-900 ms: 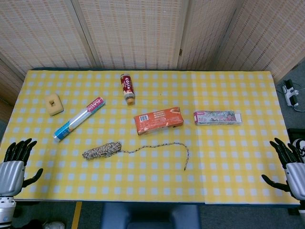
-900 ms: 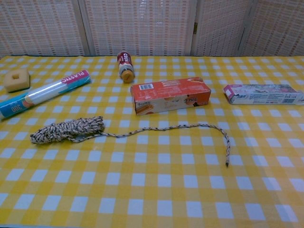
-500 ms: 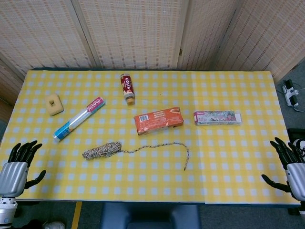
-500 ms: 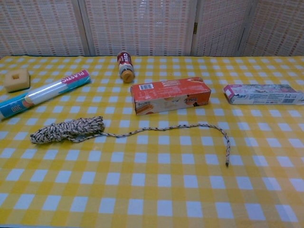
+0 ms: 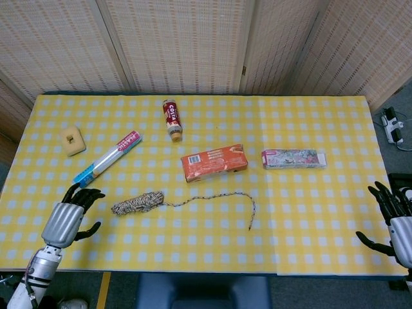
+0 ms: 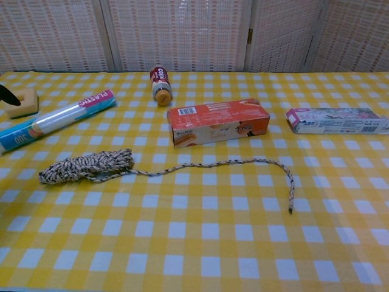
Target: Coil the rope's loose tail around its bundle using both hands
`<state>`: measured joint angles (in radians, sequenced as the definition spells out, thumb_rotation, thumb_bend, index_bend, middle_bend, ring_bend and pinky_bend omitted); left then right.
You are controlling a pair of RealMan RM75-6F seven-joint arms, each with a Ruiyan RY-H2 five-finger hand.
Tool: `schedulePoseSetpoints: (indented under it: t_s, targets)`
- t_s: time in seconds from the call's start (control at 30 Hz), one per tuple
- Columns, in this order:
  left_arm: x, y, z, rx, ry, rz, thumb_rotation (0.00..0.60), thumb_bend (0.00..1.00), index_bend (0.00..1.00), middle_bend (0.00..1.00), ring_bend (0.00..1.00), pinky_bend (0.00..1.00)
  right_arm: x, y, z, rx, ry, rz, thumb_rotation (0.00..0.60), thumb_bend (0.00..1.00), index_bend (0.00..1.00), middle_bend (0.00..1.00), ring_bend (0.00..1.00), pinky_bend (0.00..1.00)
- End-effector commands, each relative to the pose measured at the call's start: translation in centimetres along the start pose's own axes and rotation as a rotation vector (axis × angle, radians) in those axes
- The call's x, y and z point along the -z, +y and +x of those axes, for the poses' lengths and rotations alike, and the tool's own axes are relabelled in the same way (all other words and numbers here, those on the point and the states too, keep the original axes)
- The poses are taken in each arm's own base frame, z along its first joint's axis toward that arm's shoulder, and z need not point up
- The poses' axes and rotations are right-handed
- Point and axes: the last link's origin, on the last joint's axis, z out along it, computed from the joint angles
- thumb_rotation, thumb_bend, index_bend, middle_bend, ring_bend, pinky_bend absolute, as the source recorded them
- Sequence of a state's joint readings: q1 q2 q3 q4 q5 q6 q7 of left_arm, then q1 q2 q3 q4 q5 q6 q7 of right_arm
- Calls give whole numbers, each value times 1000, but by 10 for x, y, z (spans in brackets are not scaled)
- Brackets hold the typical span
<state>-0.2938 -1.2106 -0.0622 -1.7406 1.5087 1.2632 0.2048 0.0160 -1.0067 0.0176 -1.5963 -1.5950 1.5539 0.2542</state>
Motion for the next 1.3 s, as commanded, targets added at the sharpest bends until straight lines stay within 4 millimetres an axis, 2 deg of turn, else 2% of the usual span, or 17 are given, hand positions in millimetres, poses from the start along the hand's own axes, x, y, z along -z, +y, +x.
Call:
schedulePoseSetpoints:
  t_s: [0.03,0.2,0.4,0.63,0.87,1.1,1.2,1.3]
  targets:
    - [-33,19,-25,-59,-82,-18,600,314,301,266,225,132,0,1,0,2,-1,-3,600,226,79,63,139,0]
    - [-56,32,-50,-71,-145,0,600,314,312,282,238,144,0,3,0,0,-3,-13,600,226,79,63,139,0]
    - [-73,39,-69,-63,-157,38,600,314,327,298,272,200,0,6,-2,-3,-8,-24,600,226,79,63,139,0]
    - [-86,34,-79,-30,-142,105,600,315,341,309,298,247,0,7,-4,-3,-14,-30,600,226,79,63,140,0]
    - [-92,31,-89,5,-149,126,600,318,415,409,401,332,-3,7,-6,0,-21,-31,600,227,79,63,140,0]
    - [-97,28,-99,36,-150,137,600,319,502,495,485,465,-4,7,-7,2,-24,-36,600,226,79,63,141,0]
    - [-99,26,-101,66,-141,137,600,376,564,559,547,602,-3,7,-7,2,-25,-38,600,226,81,63,141,0]
    - [-99,25,-101,107,-134,125,600,441,630,629,616,691,-4,6,-8,5,-28,-35,600,226,82,63,141,0]
